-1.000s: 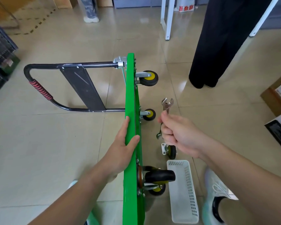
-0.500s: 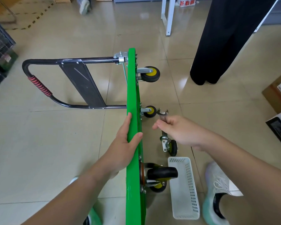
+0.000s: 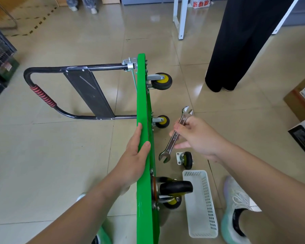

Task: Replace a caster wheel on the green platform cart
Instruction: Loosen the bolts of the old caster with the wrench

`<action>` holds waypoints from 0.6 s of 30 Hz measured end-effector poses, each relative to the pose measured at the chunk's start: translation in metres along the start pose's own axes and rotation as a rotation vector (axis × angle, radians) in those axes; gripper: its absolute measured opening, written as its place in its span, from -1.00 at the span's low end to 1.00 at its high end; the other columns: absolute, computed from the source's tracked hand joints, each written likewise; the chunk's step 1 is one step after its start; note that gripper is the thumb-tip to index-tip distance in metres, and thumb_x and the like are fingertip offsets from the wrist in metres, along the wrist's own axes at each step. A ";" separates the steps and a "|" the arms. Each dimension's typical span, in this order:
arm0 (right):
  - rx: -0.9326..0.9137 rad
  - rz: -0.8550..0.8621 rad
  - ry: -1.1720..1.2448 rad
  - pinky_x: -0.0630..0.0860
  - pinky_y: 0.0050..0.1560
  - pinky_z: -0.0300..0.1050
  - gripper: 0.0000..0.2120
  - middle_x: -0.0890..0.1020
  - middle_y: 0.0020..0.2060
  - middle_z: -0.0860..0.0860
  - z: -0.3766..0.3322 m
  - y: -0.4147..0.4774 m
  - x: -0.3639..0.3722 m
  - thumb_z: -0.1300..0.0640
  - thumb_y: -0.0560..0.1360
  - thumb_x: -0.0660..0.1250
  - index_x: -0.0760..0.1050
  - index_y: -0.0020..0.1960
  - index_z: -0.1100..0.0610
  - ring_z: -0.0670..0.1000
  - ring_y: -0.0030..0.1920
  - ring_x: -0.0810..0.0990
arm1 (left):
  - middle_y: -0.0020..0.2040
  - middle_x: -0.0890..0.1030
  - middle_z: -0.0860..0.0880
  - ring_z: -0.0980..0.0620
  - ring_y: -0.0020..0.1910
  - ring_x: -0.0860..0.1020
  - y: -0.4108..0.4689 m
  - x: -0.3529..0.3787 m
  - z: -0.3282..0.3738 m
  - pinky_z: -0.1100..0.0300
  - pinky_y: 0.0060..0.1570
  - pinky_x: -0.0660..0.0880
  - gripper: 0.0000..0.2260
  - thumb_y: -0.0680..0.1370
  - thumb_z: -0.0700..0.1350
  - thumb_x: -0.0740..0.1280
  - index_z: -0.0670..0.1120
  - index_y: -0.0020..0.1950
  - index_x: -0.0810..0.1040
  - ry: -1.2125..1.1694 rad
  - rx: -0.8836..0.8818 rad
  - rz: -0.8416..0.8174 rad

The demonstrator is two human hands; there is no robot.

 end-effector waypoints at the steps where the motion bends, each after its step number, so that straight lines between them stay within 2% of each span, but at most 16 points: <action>1: 0.017 -0.027 0.058 0.63 0.14 0.17 -0.89 0.65 -0.03 0.09 0.000 0.000 0.004 0.13 0.66 0.23 0.48 0.03 0.16 0.11 0.06 0.64 | 0.61 0.14 0.29 0.29 0.52 0.21 0.000 0.000 0.000 0.31 0.41 0.15 -0.46 0.75 0.04 0.12 0.39 0.63 -0.06 0.001 0.000 0.000; 4: 0.068 -0.123 0.175 0.61 0.17 0.20 -0.91 0.61 -0.07 0.15 0.001 -0.001 0.018 0.20 0.67 0.19 0.44 0.06 0.20 0.17 0.05 0.64 | 0.60 0.17 0.30 0.29 0.49 0.24 0.001 -0.002 -0.001 0.34 0.34 0.20 -0.48 0.76 0.02 0.11 0.41 0.62 -0.02 -0.020 -0.018 -0.001; 9: 0.079 -0.197 0.206 0.59 0.22 0.18 -0.88 0.63 -0.05 0.15 0.002 0.002 0.032 0.27 0.68 0.15 0.42 0.17 0.20 0.14 0.06 0.68 | 0.58 0.25 0.27 0.19 0.48 0.36 0.001 -0.005 -0.002 0.15 0.44 0.35 -0.47 0.76 -0.02 0.12 0.45 0.60 0.02 -0.097 -0.049 -0.033; 12: 0.076 -0.200 0.202 0.59 0.22 0.20 -0.88 0.64 -0.05 0.14 0.001 0.006 0.040 0.29 0.67 0.15 0.40 0.18 0.20 0.11 0.03 0.69 | 0.57 0.27 0.27 0.19 0.45 0.41 0.002 -0.006 -0.003 0.19 0.38 0.42 -0.46 0.76 -0.03 0.14 0.44 0.61 0.01 -0.097 -0.037 -0.049; 15: 0.064 -0.182 0.205 0.58 0.21 0.22 -0.90 0.64 -0.05 0.13 0.001 0.009 0.045 0.31 0.66 0.17 0.40 0.14 0.19 0.10 0.01 0.69 | 0.54 0.29 0.28 0.20 0.43 0.43 0.001 -0.008 -0.003 0.31 0.25 0.46 -0.45 0.76 -0.02 0.14 0.43 0.61 -0.01 -0.101 -0.037 -0.062; 18: 0.057 -0.148 0.190 0.60 0.18 0.22 -0.90 0.62 0.02 0.10 -0.001 0.013 0.048 0.31 0.64 0.23 0.48 0.07 0.16 0.07 0.05 0.68 | 0.56 0.27 0.28 0.19 0.44 0.44 0.001 -0.008 -0.005 0.29 0.24 0.48 -0.45 0.76 -0.02 0.13 0.43 0.61 -0.03 -0.106 -0.034 -0.077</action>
Point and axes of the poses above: each hand's wrist, its own y-axis towards the middle knuckle, its own x-axis out of the palm, z = x × y, the point moved 5 cm from there along y, towards the middle knuckle
